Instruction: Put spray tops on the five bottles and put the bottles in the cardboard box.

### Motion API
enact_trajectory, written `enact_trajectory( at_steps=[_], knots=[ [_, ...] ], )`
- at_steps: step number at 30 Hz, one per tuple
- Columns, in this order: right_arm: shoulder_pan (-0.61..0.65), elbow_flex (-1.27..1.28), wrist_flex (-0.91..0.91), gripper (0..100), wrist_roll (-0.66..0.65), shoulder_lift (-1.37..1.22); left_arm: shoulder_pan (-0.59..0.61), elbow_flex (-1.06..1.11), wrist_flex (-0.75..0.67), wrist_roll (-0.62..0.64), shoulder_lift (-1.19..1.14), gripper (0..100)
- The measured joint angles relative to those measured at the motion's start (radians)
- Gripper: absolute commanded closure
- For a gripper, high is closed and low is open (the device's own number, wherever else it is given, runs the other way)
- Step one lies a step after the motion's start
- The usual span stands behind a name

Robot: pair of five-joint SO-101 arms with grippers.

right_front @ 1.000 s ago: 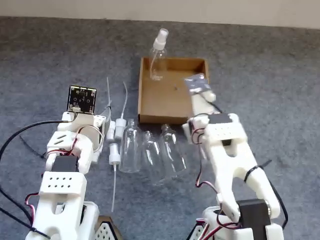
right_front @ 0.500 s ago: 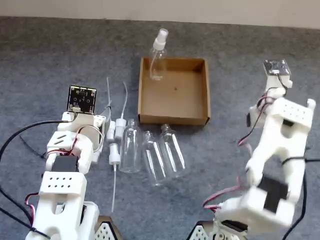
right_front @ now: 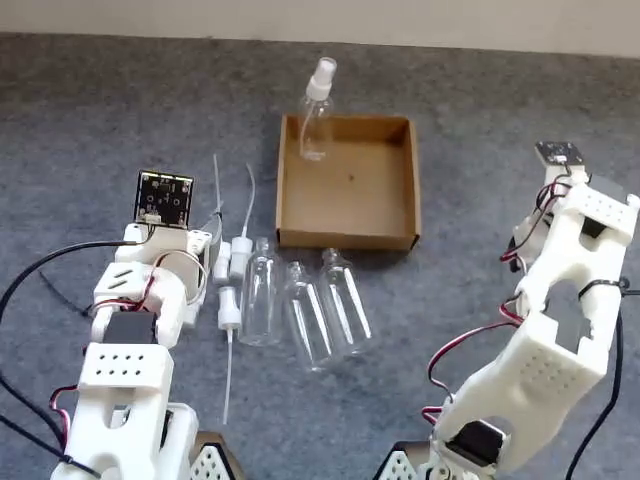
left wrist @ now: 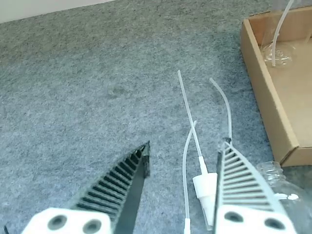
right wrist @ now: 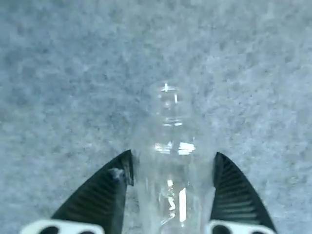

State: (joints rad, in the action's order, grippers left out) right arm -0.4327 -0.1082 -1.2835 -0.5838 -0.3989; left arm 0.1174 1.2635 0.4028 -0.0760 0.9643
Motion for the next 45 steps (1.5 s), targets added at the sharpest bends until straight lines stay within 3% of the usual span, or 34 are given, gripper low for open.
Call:
enact_trajectory(
  at_steps=[8,19,29,45],
  knots=[
    [0.002,0.000,-0.041,64.9,0.000,0.000,-0.003,0.000,0.000,0.000,0.000,79],
    [0.060,-0.152,-0.107,64.9,0.000,-0.026,-0.008,0.000,0.000,0.000,0.000,79],
    [0.083,-0.399,-0.276,65.0,0.000,-0.299,-0.008,0.000,0.000,0.000,0.000,79],
    [0.069,-0.489,-0.376,93.5,0.000,-0.358,-0.008,0.000,0.000,0.000,0.000,79]
  ],
)
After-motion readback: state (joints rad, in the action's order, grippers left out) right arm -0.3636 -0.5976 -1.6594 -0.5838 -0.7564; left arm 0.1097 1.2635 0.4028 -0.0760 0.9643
